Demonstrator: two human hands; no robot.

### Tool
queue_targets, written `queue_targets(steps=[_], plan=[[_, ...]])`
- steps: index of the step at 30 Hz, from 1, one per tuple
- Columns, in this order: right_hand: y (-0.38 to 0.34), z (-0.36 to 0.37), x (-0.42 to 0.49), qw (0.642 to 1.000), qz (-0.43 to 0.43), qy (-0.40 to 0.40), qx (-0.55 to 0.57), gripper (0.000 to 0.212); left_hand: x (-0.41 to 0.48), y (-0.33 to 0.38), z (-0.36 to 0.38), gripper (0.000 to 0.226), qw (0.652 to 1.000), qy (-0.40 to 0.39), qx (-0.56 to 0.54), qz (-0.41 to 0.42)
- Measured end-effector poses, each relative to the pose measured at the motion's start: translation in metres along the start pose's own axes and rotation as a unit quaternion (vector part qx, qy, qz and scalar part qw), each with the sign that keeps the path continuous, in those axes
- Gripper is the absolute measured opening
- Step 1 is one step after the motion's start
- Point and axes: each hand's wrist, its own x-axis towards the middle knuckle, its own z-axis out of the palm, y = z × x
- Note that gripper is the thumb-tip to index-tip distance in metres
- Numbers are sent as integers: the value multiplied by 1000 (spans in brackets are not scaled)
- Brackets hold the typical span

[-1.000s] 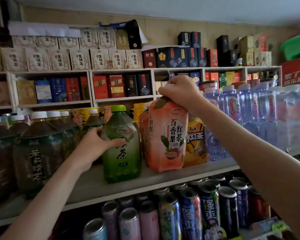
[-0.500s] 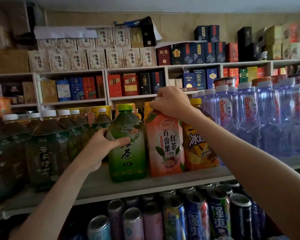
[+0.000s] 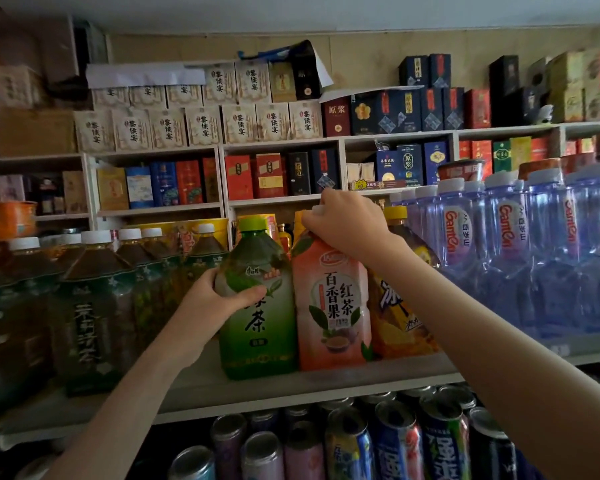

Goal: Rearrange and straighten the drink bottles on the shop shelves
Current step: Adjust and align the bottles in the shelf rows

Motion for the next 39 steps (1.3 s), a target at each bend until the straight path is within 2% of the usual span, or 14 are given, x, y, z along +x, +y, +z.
queue_targets(steps=[2,4,7,9,11,13,16,22,24,26,28,31,35,39], plan=[[2,0,-7,1000,-15,18,-2,37,-7,1,10,80,988,65,128,59],[6,-8,-11,998,-20,56,-5,41,-16,4,25,92,940,142,257,173],[25,-29,-12,991,-8,133,-15,31,-21,15,40,92,876,177,333,301],[45,-41,-14,989,-2,150,-12,26,-13,17,48,99,821,179,429,333],[61,-44,-18,993,2,117,20,35,-7,20,57,112,763,154,540,321],[70,-44,-24,997,8,68,44,44,-4,20,68,119,738,121,594,295],[76,-43,-35,997,1,44,66,48,-3,20,78,122,751,112,594,266],[40,-33,-52,988,-46,110,94,48,-9,24,88,118,769,116,575,253],[18,-23,-65,982,-77,120,128,45,-16,22,82,108,772,113,567,265],[-1,-11,-77,975,-106,115,155,39,-26,21,68,85,791,120,525,292],[-24,4,-88,972,-132,99,168,36,-42,21,41,62,827,134,453,304],[-63,22,-98,961,-173,76,204,35,-64,18,-5,49,861,161,382,295],[-137,48,-111,944,-209,52,249,36,-99,6,-80,39,875,188,350,275],[-231,82,-129,920,-243,16,305,32,-136,-10,-172,26,886,216,348,217]])
